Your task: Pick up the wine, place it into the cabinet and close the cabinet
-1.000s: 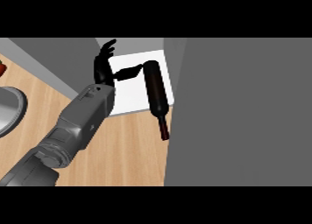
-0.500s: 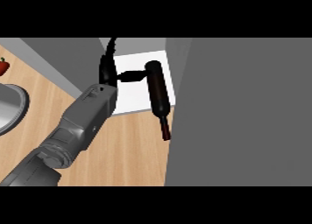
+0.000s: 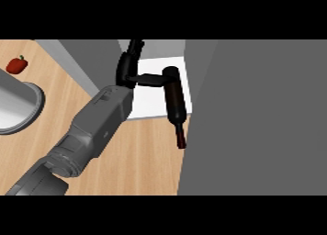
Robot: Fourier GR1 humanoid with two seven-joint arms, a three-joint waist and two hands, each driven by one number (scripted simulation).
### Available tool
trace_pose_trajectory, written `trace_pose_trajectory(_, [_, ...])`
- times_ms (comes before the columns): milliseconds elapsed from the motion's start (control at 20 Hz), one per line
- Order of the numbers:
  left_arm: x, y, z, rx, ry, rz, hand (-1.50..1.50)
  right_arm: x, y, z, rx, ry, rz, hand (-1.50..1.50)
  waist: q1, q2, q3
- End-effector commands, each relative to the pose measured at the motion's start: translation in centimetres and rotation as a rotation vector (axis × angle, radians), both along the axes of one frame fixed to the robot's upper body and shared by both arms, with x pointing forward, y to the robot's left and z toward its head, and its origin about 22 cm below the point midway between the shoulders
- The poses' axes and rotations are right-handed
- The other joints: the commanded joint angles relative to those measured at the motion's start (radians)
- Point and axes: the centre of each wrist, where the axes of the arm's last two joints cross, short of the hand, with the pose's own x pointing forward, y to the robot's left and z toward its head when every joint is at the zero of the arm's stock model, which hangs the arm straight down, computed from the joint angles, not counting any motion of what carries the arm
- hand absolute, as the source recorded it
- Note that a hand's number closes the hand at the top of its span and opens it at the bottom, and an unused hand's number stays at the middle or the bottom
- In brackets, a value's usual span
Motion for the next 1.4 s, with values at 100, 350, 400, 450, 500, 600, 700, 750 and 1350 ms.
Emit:
trace_pose_trajectory(100, [0.9, 0.8, 2.0, -0.163, -0.082, -0.125, -1.5, -0.4, -1.1, 0.4, -0.006, 0.002, -0.064, -1.5, 0.064, -0.03, 0.009])
trace_pose_trajectory(350, [0.3, 0.1, 1.7, -0.158, -0.051, -0.203, -1.5, -3.1, 0.3, 0.0, 0.018, 0.025, -0.079, -1.5, 0.092, -0.045, 0.009])
trace_pose_trajectory(400, [0.3, -0.2, 2.2, -0.139, -0.048, -0.218, -1.5, -1.6, -1.0, 0.3, 0.013, 0.014, -0.09, -1.5, 0.099, -0.045, 0.01])
trace_pose_trajectory(450, [-0.5, -0.7, 0.7, -0.149, -0.06, -0.213, -1.5, -1.2, 0.0, 1.3, 0.001, 0.021, -0.096, -1.5, 0.097, -0.043, 0.009])
trace_pose_trajectory(500, [-0.9, -2.8, 1.4, -0.159, -0.069, -0.228, -1.5, -2.6, -2.0, 0.3, -0.012, 0.021, -0.105, -1.5, 0.099, -0.047, 0.01])
trace_pose_trajectory(600, [-2.0, -5.1, 1.8, -0.154, -0.064, -0.246, -1.5, -1.7, 0.0, -0.2, 0.003, 0.028, -0.097, -1.5, 0.107, -0.049, 0.009])
trace_pose_trajectory(700, [-2.2, -5.0, 3.1, -0.153, -0.093, -0.286, -1.5, -1.5, -0.5, 0.8, 0.001, 0.038, -0.104, -1.5, 0.117, -0.052, 0.009])
trace_pose_trajectory(750, [-2.1, -4.7, 3.5, -0.172, -0.086, -0.278, -1.5, -2.8, -0.3, 1.6, -0.005, 0.031, -0.075, -1.5, 0.11, -0.053, 0.009])
trace_pose_trajectory(1350, [-13.2, -9.9, 4.9, -0.243, -0.083, -0.308, -1.5, -2.2, -0.2, 2.0, -0.016, 0.005, -0.09, -1.5, 0.109, -0.052, 0.009])
